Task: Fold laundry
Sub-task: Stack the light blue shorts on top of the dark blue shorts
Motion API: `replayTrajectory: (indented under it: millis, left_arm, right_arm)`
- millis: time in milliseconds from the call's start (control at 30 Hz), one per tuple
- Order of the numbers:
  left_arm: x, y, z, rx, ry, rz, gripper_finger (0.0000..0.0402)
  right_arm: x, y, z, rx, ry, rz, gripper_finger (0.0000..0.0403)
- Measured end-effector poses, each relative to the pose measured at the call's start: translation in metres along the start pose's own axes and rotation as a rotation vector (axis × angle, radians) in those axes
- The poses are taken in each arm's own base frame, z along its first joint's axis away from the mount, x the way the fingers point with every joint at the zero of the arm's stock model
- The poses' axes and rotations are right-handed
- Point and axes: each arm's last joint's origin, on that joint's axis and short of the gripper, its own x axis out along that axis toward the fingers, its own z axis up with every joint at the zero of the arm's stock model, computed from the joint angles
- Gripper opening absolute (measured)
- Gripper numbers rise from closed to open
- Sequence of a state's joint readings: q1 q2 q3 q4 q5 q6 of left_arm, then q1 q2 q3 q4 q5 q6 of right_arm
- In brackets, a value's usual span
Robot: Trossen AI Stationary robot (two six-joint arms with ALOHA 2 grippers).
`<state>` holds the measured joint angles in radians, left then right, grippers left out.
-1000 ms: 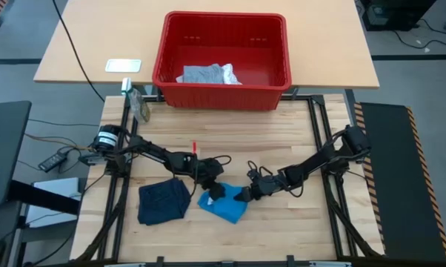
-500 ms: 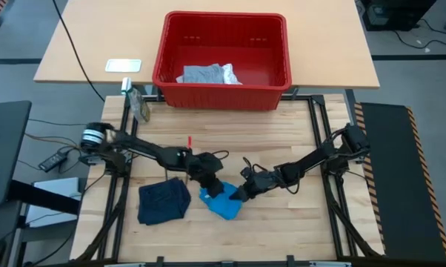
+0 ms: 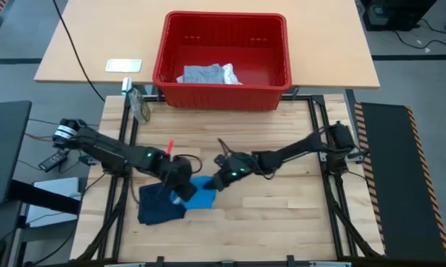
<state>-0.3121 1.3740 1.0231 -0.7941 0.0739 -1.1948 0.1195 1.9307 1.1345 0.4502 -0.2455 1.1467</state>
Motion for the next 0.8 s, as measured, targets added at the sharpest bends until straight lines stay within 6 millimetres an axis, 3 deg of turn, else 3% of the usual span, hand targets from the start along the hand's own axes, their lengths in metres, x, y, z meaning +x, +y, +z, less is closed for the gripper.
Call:
replayTrajectory:
  millis: [167,333,433,600,800]
  left_arm:
    - [-0.012,-0.003,-0.020,-0.027,0.089,-0.042,0.0017]
    - [-0.032,-0.001,-0.052,-0.003,0.107,-0.054,0.0018]
    - [-0.036,0.012,-0.073,-0.023,0.126,0.027,0.0018]
    - [-0.026,0.036,-0.092,-0.061,0.129,0.123,0.0018]
    - [0.007,0.068,-0.094,-0.085,0.090,0.235,0.0024]
  right_arm:
    - [0.040,0.015,0.016,-0.033,0.106,0.083,0.0042]
    - [0.070,0.023,0.028,-0.038,0.112,0.083,0.0043]
    - [0.086,0.024,0.033,-0.058,0.115,0.077,0.0043]
    - [0.116,0.009,0.036,-0.056,0.133,0.064,0.0043]
    - [0.138,-0.025,0.039,-0.057,0.115,0.009,0.0047]
